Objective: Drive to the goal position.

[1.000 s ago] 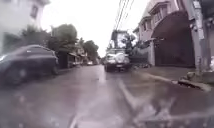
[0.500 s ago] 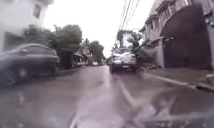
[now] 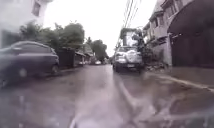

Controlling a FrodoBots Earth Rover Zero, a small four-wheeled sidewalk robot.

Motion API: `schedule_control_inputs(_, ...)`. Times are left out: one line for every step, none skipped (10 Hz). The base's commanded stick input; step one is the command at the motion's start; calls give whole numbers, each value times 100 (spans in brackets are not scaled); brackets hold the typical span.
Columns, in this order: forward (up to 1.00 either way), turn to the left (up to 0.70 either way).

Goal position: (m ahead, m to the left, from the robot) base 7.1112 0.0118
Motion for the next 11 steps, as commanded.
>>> schedule_control_inputs(100,0)
schedule_control_inputs(100,0)
schedule_control_inputs(100,0)
schedule_control_inputs(100,24)
schedule_control_inputs(100,27)
schedule_control_inputs(100,2)
schedule_control_inputs(100,0)
schedule_control_inputs(100,0)
schedule_control_inputs(100,0)
schedule_control_inputs(100,0)
schedule_control_inputs(100,0)
